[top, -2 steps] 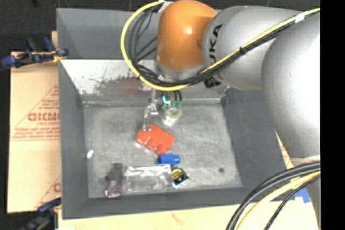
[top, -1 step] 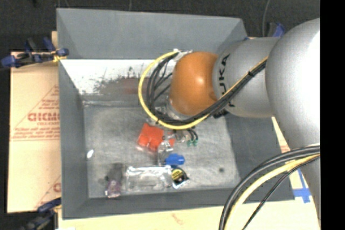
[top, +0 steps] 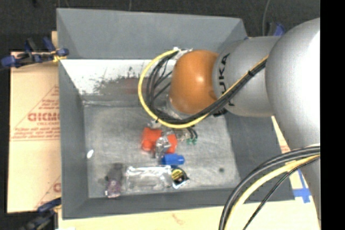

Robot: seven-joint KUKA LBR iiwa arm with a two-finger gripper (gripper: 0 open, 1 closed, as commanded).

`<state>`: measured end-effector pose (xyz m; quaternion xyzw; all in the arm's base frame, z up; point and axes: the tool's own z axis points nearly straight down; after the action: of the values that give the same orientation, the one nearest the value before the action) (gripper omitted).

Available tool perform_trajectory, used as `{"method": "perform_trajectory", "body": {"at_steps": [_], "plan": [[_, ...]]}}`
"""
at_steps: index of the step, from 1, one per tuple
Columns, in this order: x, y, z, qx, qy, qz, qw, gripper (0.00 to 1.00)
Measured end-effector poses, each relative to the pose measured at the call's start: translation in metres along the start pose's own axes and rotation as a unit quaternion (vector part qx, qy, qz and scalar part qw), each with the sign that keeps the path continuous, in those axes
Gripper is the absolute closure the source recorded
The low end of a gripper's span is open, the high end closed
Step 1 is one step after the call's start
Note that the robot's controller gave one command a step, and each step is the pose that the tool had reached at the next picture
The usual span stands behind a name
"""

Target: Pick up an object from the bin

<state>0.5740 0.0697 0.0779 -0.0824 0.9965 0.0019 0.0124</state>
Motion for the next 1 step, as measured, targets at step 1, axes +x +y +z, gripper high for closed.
{"method": "perform_trajectory", "body": {"at_steps": [1], "plan": [[0.0038, -0.0001, 0.0031, 0.0, 0.0068, 0.0, 1.0, 0.0]]}}
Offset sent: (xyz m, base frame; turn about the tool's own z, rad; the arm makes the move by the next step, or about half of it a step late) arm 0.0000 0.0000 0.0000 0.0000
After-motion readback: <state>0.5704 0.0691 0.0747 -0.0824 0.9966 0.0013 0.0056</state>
